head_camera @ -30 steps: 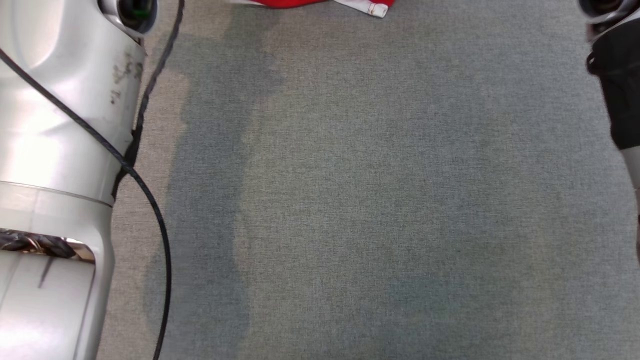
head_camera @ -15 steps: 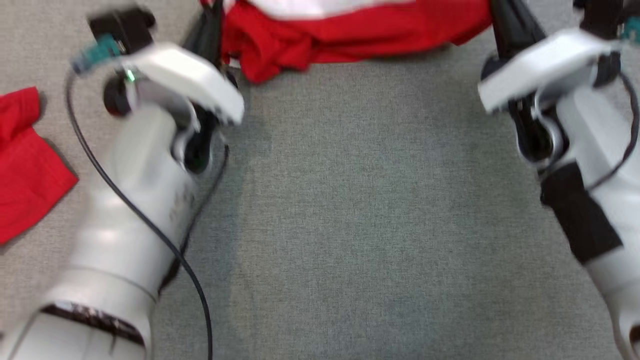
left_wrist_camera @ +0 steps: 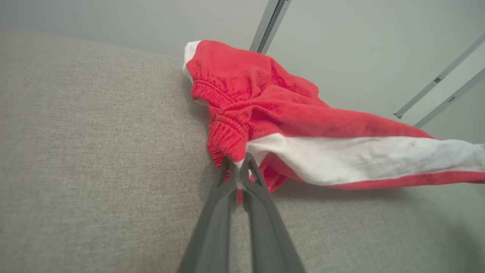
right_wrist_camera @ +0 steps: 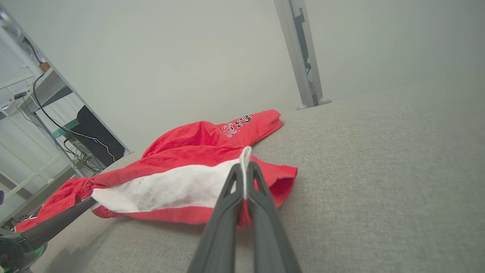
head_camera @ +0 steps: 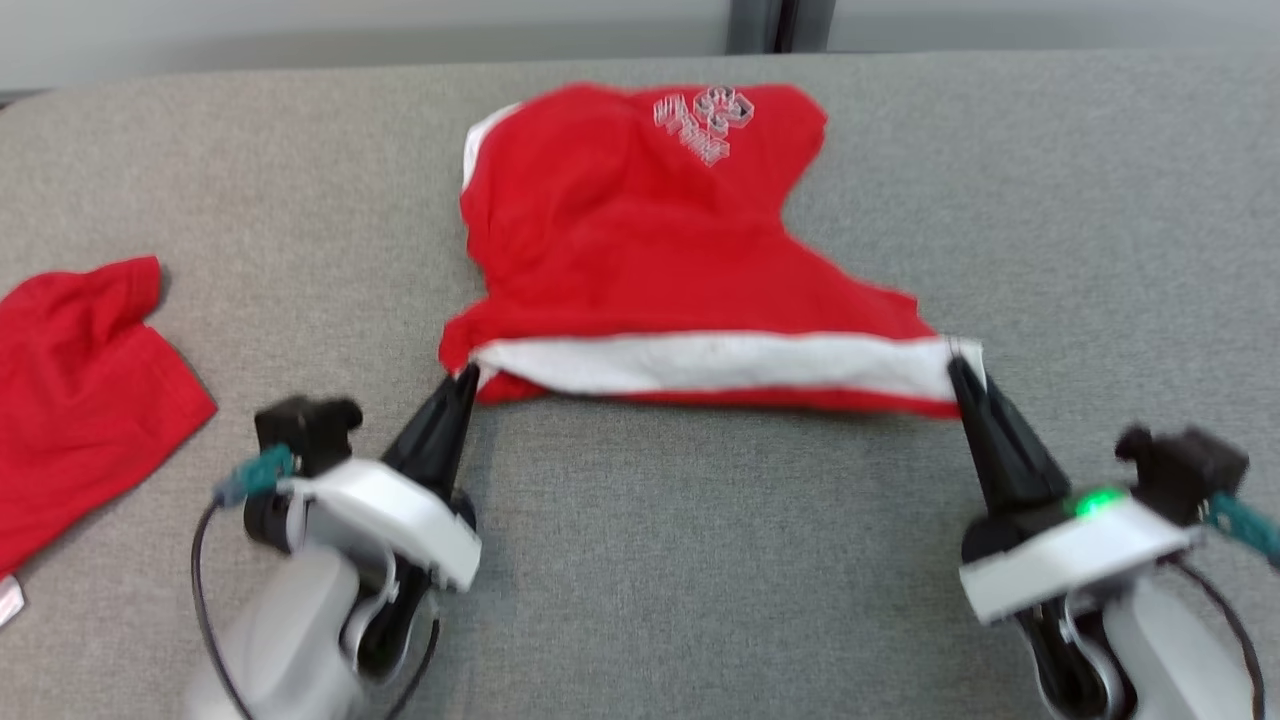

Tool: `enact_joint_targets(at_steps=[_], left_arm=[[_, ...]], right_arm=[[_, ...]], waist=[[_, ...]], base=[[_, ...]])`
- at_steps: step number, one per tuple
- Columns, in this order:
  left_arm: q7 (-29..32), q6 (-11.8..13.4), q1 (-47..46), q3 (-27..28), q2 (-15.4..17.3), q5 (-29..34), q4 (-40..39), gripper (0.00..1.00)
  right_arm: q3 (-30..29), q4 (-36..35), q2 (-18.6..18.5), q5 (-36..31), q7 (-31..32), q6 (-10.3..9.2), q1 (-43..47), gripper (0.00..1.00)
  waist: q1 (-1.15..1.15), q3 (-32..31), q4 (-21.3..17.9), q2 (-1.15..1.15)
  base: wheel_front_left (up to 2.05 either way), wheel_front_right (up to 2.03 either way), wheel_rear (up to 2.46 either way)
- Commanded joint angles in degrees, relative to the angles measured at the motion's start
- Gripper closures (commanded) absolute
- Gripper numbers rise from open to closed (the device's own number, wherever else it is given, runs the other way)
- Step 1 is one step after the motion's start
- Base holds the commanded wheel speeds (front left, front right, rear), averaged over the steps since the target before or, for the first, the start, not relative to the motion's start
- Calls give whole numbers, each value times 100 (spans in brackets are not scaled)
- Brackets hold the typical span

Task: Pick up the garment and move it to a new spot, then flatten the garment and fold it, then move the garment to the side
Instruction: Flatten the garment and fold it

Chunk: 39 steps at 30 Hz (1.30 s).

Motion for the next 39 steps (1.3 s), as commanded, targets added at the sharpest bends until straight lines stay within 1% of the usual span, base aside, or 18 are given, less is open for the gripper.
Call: enact_joint_targets(at_steps=[1, 3, 6, 11, 18, 20, 23, 25, 28, 32, 35, 38, 39], left_arm=[[-13, 81, 246, 53, 107, 87, -231, 100], [-12, 227, 703, 100, 273, 146, -707, 100], [-1, 538, 1333, 99, 507, 216, -1461, 100], [208, 1146, 2322, 154, 891, 141, -2775, 100], [613, 2036, 3479, 319, 1425, 43, -4385, 100], [695, 2241, 3717, 367, 1541, 28, -4762, 100], [775, 2475, 3957, 444, 1704, 46, -5194, 100], [822, 2567, 4026, 519, 1775, 31, -5384, 100], [858, 2582, 3970, 578, 1842, 3, -5476, 100], [927, 2461, 3624, 594, 1832, -5, -5480, 100], [963, 2351, 3298, 610, 1814, 32, -5385, 100], [991, 2219, 2887, 615, 1719, 59, -5281, 100], [991, 2219, 2887, 615, 1719, 59, -5281, 100]], right_arm=[[-104, -162, 5, -77, -32, 2, 276, 100], [-333, -449, 67, -154, -32, 2, 757, 100], [-505, -728, 158, -290, -32, 2, 1439, 100], [-654, -1175, 302, -470, 90, 2, 2356, 100], [-996, -1899, 515, -743, 674, 2, 3409, 100], [-1107, -2107, 562, -830, 850, 1, 3637, 100], [-1252, -2376, 666, -924, 1014, 1, 3822, 100], [-1366, -2513, 691, -978, 1082, 0, 3850, 100], [-1517, -2636, 669, -1118, 1156, 0, 3652, 100], [-1607, -2660, 552, -1181, 1157, 0, 3186, 100], [-1587, -2538, 376, -1215, 1119, 0, 2652, 100], [-1521, -2370, 168, -1135, 1018, 0, 2011, 100], [-1521, -2370, 168, -1135, 1018, 0, 2011, 100]], waist=[[0, -198, -45, 0], [0, -339, -43, 0], [0, -522, -38, 0], [0, -800, -59, 0], [0, -1062, -85, 0], [0, -1090, -79, 0], [0, -1089, -66, 0], [0, -1072, -58, 0], [0, -989, -46, 0], [0, -756, 29, 0], [0, -479, 116, 0], [0, -99, 267, 0], [0, -99, 267, 0]], base=[[0, 0, 0], [0, 0, 0], [0, 0, 0], [0, 0, 0], [0, 0, 0], [0, 0, 0], [0, 0, 0], [0, 0, 0], [0, 0, 0], [0, 0, 0], [0, 0, 0], [0, 0, 0], [0, 0, 0]])
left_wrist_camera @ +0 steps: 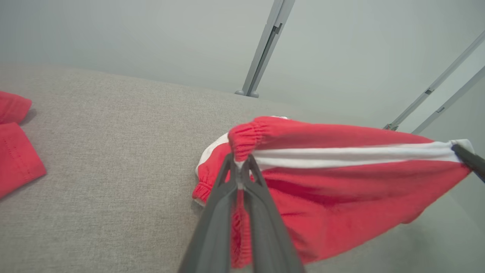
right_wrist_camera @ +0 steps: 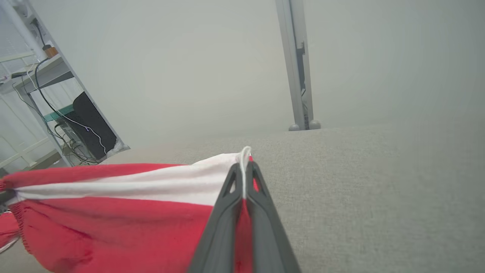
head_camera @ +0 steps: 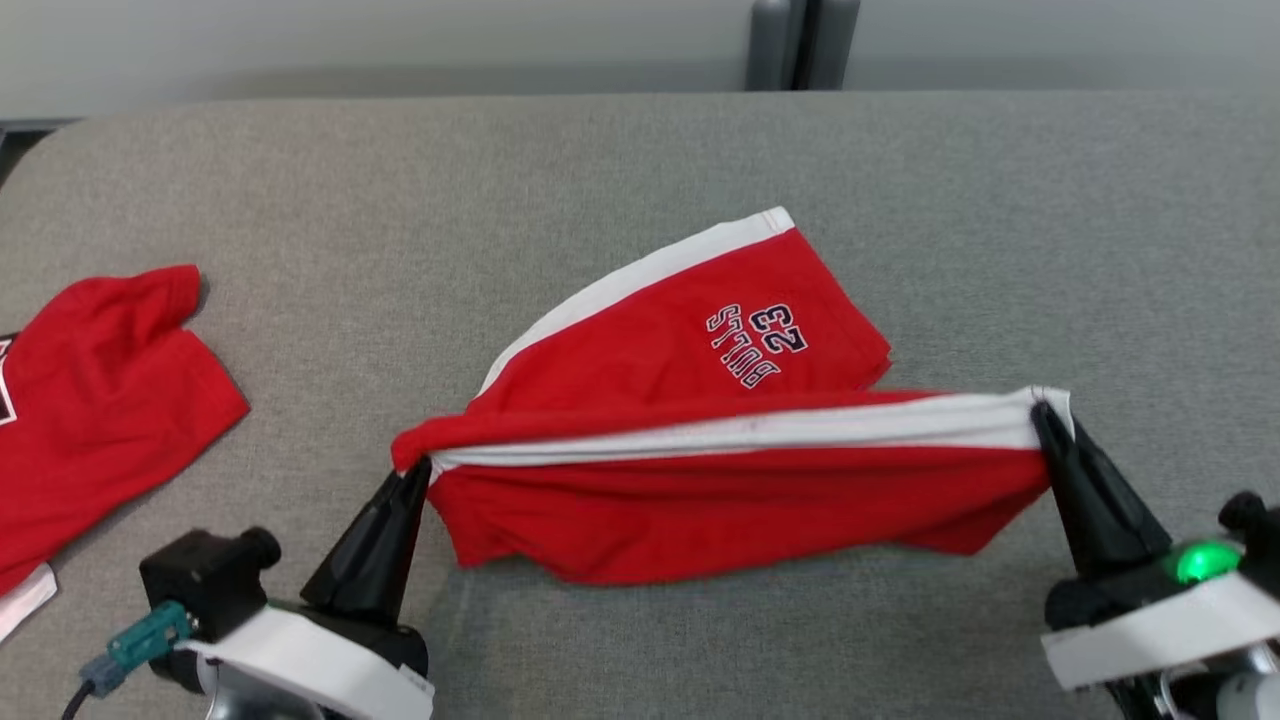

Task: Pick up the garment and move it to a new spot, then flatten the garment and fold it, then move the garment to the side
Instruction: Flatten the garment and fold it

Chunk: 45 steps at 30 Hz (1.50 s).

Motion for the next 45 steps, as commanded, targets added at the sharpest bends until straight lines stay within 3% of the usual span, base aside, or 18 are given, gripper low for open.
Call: enact_joint_targets(at_steps=[1, 9, 15, 29, 30, 31, 32, 33, 34, 38, 42, 45], left_arm=[[-18, -25, -137, 48, -17, 16, 39, 100], [-4, -493, -1218, -11, -316, -42, 603, 100], [-30, -832, -1802, -126, -602, -113, 1144, 100], [-263, -1235, -2287, -305, -1071, -201, 1984, 100], [-270, -1262, -2271, -316, -1085, -209, 2018, 87], [-305, -1263, -2263, -315, -1090, -205, 2055, 50], [-354, -1266, -2254, -303, -1091, -178, 2076, 0], [-403, -1273, -2215, -288, -1109, -196, 2107, 0], [-463, -1262, -2174, -275, -1116, -189, 2142, 0], [-789, -1152, -2087, -155, -1101, 36, 2210, 0], [-1005, -1017, -1940, 229, -1204, 437, 2082, 0], [-1021, -977, -1925, 468, -1239, 667, 1955, 0]], right_arm=[[33, 44, -49, 81, -43, 0, -171, 100], [561, 1034, -704, 315, -186, 0, -2124, 100], [1335, 2081, -1019, 631, -204, 0, -3480, 100], [2915, 3930, -1264, 1548, -816, 0, -5102, 100], [2990, 4003, -1268, 1614, -860, 0, -5159, 100], [3062, 4064, -1272, 1663, -904, 0, -5189, 100], [3133, 4129, -1267, 1706, -940, 0, -5187, 85], [3208, 4157, -1252, 1753, -985, 0, -5188, 51], [3232, 4194, -1261, 1777, -1004, 0, -5171, 0], [3063, 4183, -1217, 1612, -1072, 0, -5010, 0], [2048, 3669, -961, 850, -1069, 0, -4374, 0], [1610, 3396, -810, 488, -1069, 0, -4040, 0]], waist=[[0, 332, 174, 0], [0, 1239, 579, 0], [0, 1533, 778, 0], [0, 1642, 1006, 0], [0, 1633, 1004, 0], [0, 1615, 998, 0], [0, 1584, 992, 0], [0, 1554, 979, 0], [0, 1519, 967, 0], [0, 1352, 901, 0], [0, 1106, 793, 0], [0, 1012, 752, 0]], base=[[0, 0, 0], [0, 0, 0], [0, 0, 0], [0, 0, 0], [0, 0, 0], [0, 0, 0], [0, 0, 0], [0, 0, 0], [0, 0, 0], [0, 0, 0], [0, 0, 0], [0, 0, 0]])
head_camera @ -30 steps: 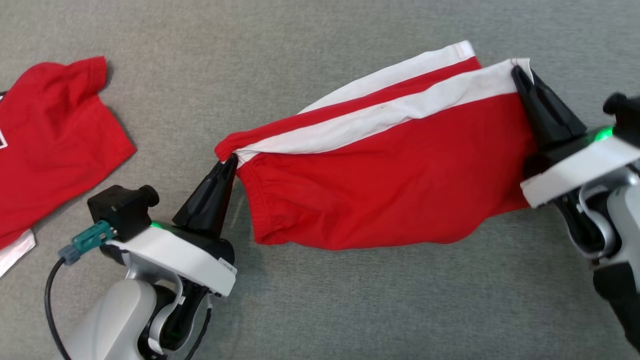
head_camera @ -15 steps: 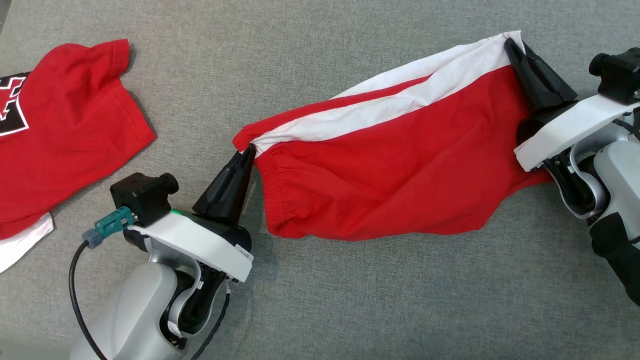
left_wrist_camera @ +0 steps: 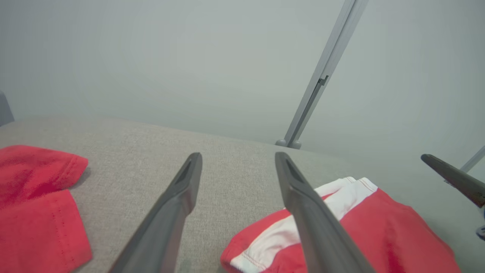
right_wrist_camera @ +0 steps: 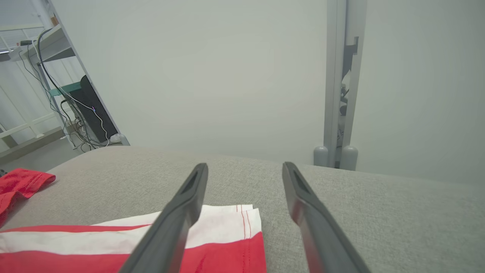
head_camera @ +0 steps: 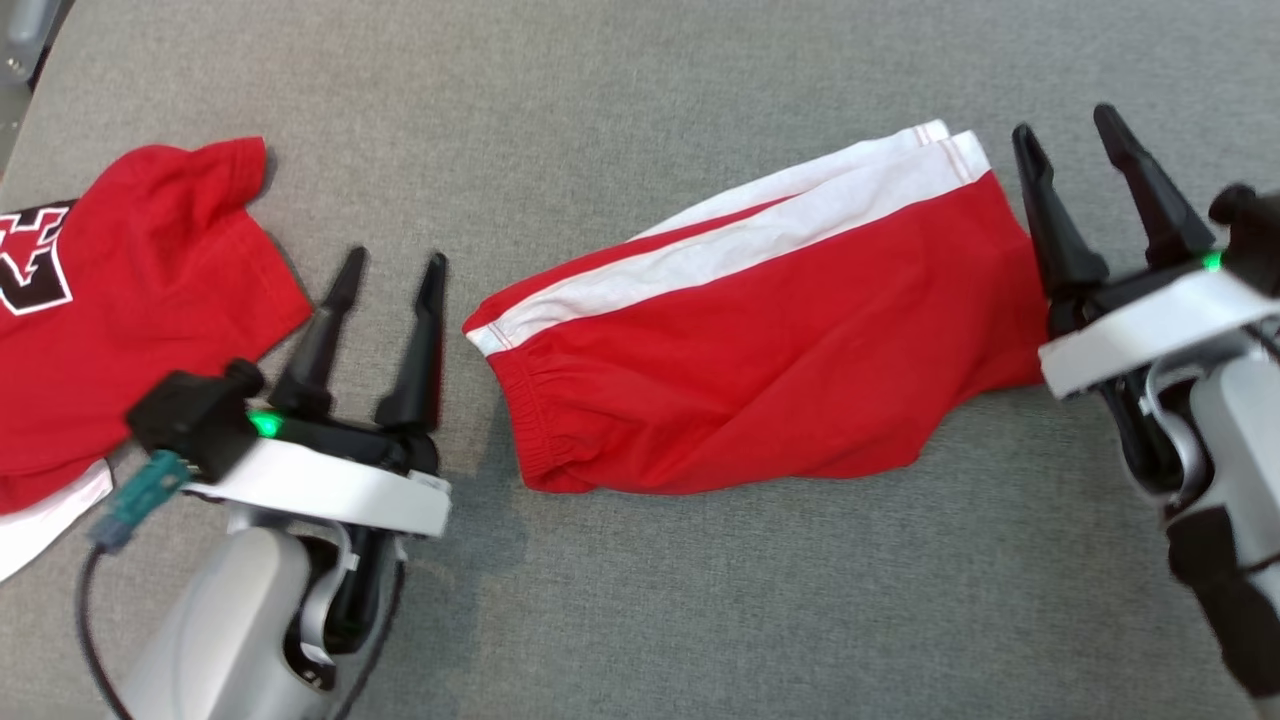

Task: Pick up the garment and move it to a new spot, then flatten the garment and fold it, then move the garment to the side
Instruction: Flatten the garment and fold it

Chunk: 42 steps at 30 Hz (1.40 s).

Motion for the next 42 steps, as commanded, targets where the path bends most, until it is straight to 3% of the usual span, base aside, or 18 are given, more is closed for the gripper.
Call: enact_joint_targets(at_steps=[1, 10, 20, 31, 42], left_arm=[[-39, 29, 25, 187, -29, 164, -115, 0], [-27, -118, 528, 909, -181, 1102, -231, 0], [-28, -308, 899, 1058, -110, 1242, 60, 0], [-28, -369, 798, 1056, -184, 1196, 183, 0], [-28, -559, 464, 985, -390, 1199, 230, 0]], right_arm=[[-166, -155, 62, -175, -30, 2, 203, 0], [-1053, -1365, 492, -1127, -32, 2, 1564, 0], [-1271, -1735, 642, -1343, -32, 2, 2175, 0], [-1283, -1697, 553, -1262, -32, 2, 2020, 0], [-593, -302, 164, -925, 109, 2, 1214, 0]], waist=[[0, -114, -71, 0], [0, -447, -281, 0], [0, -495, -407, 0], [0, -495, -358, 0], [0, -133, -32, 0]], base=[[0, 0, 0], [0, 0, 0], [0, 0, 0], [0, 0, 0], [0, 0, 0]])
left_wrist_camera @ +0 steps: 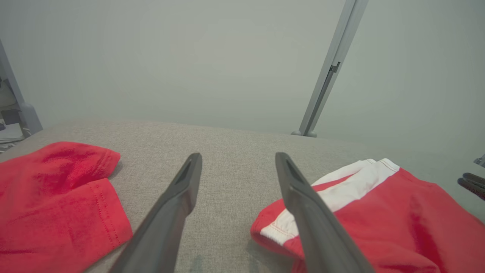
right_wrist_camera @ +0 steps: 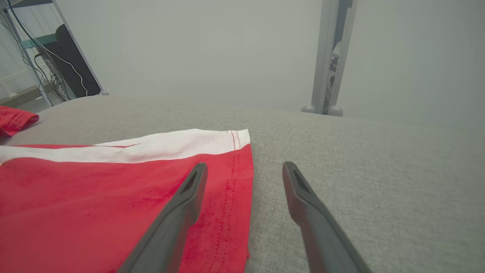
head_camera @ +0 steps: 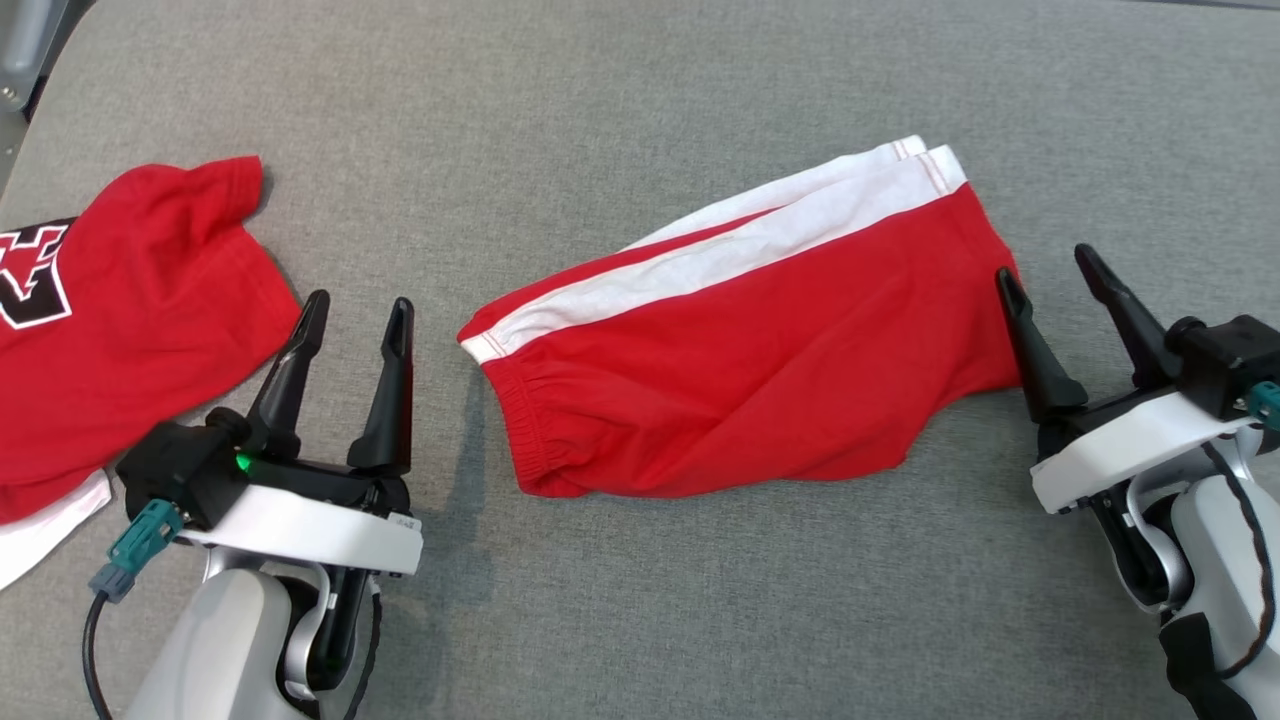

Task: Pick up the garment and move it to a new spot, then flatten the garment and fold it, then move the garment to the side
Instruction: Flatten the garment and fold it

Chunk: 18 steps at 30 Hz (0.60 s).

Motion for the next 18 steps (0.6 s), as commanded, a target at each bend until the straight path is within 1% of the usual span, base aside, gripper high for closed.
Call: enact_joint_targets(at_steps=[1, 5, 7, 13, 14, 15, 16, 17, 18], left_arm=[[-4, -33, -97, 14, -18, -8, 3, 0], [-4, -97, -169, 24, -70, 54, 77, 0], [-4, -133, -194, 48, -98, 73, 105, 0], [-4, -191, -167, 107, -140, 140, 197, 0], [-4, -187, -172, 114, -144, 163, 207, 0], [-4, -201, -176, 119, -149, 176, 224, 0], [-4, -210, -178, 128, -153, 185, 234, 0], [-4, -210, -174, 135, -157, 190, 242, 0], [-4, -212, -167, 139, -165, 204, 252, 0]], right_arm=[[24, 63, -46, 59, -11, 2, -59, 0], [296, 627, -24, 287, 133, 2, -239, 0], [371, 939, 10, 398, 329, 1, -295, 0], [970, 1284, 105, 828, 986, 9, -388, 0], [1062, 1294, 93, 873, 1083, 12, -386, 24], [1156, 1266, 96, 951, 1172, 17, -374, 59], [1239, 1217, 96, 1028, 1236, 21, -362, 97], [1289, 1176, 70, 1094, 1290, 21, -364, 100], [1327, 1145, 35, 1143, 1311, 21, -365, 100]], waist=[[0, 68, 67, 0], [0, 191, 143, 0], [0, 231, 152, 0], [0, 254, 137, 0], [0, 247, 132, 0], [0, 237, 125, 0], [0, 223, 114, 0], [0, 211, 101, 0], [0, 197, 87, 0]], base=[[0, 0, 0], [0, 0, 0], [0, 0, 0], [0, 0, 0], [0, 0, 0], [0, 0, 0], [0, 0, 0], [0, 0, 0], [0, 0, 0]])
